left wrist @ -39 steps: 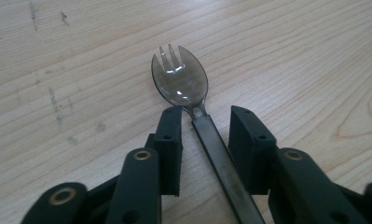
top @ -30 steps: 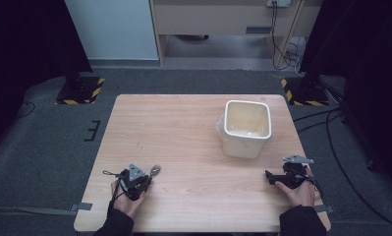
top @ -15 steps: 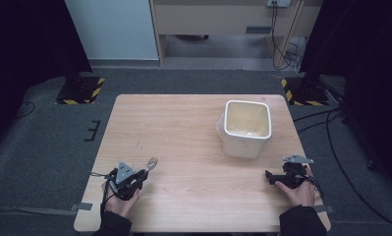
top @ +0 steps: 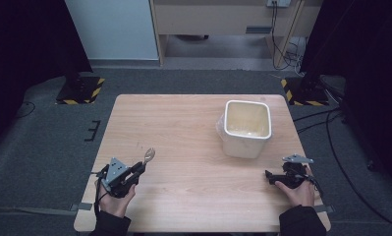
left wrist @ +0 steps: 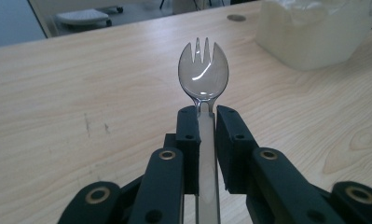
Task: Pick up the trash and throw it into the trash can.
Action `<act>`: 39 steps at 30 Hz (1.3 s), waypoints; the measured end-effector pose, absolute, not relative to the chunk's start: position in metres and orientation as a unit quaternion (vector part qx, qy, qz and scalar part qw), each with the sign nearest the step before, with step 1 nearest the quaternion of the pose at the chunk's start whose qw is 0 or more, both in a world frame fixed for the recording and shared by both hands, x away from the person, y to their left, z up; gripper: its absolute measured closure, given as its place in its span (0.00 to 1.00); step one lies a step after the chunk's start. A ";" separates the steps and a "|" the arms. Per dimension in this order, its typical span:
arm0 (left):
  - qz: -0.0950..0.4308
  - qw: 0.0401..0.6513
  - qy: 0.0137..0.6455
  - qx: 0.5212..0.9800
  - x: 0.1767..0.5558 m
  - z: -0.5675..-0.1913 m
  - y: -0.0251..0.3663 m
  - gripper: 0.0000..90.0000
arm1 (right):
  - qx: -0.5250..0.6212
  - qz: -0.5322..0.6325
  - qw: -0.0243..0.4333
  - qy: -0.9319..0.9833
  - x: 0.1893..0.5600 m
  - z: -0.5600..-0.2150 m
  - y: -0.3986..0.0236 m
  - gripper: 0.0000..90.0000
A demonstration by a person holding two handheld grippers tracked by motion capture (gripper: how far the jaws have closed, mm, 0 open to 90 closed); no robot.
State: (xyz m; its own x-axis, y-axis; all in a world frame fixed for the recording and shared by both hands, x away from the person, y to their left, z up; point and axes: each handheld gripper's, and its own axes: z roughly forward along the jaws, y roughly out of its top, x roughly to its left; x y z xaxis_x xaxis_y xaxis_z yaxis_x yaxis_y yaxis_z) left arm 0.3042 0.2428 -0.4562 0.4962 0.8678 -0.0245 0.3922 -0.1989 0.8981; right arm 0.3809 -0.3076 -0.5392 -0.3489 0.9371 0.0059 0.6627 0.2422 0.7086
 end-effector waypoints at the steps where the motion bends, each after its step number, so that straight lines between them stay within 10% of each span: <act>1: 0.259 0.465 0.428 0.730 0.304 -0.453 0.242 0.88 | 0.527 0.317 0.216 0.758 0.381 -0.539 -0.308 0.01; 39: 0.266 0.573 0.340 0.696 0.364 -0.354 0.145 0.88 | 0.528 0.317 0.216 0.757 0.381 -0.539 -0.307 0.01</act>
